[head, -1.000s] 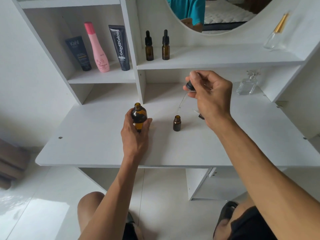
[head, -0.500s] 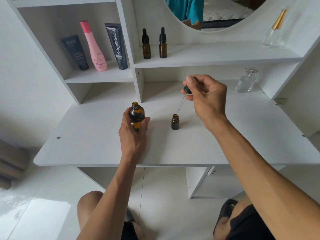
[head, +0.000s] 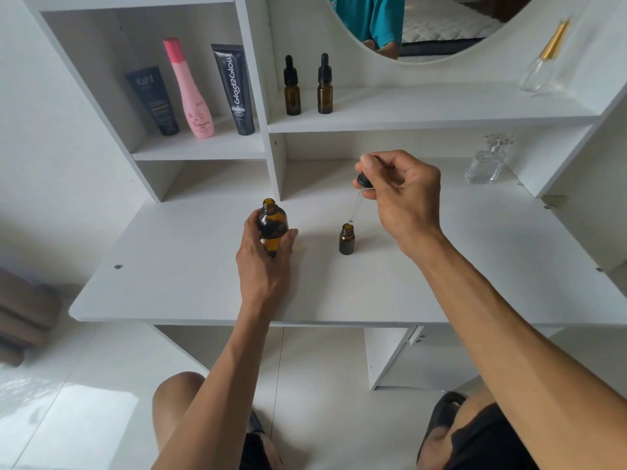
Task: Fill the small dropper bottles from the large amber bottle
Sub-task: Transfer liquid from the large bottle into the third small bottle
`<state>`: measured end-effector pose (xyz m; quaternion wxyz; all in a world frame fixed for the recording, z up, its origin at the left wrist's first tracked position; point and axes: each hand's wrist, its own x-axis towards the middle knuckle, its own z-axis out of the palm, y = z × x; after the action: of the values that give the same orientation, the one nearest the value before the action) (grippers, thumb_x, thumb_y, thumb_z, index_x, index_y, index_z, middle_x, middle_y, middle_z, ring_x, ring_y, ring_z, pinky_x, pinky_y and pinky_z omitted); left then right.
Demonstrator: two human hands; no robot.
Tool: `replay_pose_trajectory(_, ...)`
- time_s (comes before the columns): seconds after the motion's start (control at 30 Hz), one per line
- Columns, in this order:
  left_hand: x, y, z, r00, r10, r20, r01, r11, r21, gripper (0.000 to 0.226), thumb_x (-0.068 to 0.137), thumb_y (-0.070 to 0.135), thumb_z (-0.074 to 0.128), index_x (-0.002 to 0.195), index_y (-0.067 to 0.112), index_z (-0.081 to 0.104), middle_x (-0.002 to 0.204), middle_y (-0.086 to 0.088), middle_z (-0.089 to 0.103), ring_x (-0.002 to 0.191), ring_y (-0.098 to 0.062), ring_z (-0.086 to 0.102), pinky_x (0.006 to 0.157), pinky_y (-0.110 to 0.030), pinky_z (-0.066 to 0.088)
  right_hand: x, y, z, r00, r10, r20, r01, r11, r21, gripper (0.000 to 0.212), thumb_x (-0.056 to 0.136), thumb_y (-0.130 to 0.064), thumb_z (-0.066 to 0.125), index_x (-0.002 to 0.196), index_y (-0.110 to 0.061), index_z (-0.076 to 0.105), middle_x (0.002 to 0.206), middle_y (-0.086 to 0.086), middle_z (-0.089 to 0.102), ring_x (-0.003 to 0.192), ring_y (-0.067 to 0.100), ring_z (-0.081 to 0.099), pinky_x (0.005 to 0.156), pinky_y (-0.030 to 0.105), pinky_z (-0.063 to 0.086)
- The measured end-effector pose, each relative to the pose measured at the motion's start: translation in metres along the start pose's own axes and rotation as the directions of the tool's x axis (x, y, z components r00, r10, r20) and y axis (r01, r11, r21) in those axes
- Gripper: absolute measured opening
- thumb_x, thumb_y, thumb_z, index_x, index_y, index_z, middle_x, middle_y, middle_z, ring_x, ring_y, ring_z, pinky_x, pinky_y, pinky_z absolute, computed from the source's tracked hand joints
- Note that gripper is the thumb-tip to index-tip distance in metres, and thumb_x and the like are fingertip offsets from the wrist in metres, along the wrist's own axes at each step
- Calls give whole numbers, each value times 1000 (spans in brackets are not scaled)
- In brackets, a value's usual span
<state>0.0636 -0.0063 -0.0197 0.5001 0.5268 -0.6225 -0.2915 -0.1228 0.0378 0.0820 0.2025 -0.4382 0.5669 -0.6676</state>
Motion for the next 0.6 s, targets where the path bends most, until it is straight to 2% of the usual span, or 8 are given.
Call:
replay_pose_trajectory(0.2, 0, 0, 0, 1000, -5, 0, 5, 1000, -5, 50, 91, 36, 71, 134, 34, 46, 112, 7, 65, 96, -22, 69, 89, -44, 55, 0, 0, 1, 1000, -10, 3, 10, 1000, -21, 18, 94, -20, 69, 90, -3, 73, 83, 11, 74, 73, 17, 75, 68, 31, 61)
replay_pose_trajectory(0.4, 0, 0, 0, 1000, -12, 6, 12, 1000, -9, 51, 91, 37, 71, 135, 35, 45, 113, 6, 66, 96, -21, 69, 89, -45, 56, 1, 0, 2, 1000, -20, 18, 21, 999, -47, 17, 94, -23, 69, 86, -7, 73, 82, 12, 75, 73, 17, 75, 71, 36, 62)
replay_pose_trajectory(0.6, 0, 0, 0, 1000, -17, 8, 17, 1000, -9, 52, 91, 38, 70, 136, 33, 45, 115, 3, 66, 97, -21, 69, 90, -45, 55, 1, 0, 4, 998, -45, 38, 48, 996, -70, 20, 94, -24, 69, 88, -5, 72, 84, 12, 75, 72, 13, 75, 66, 27, 60)
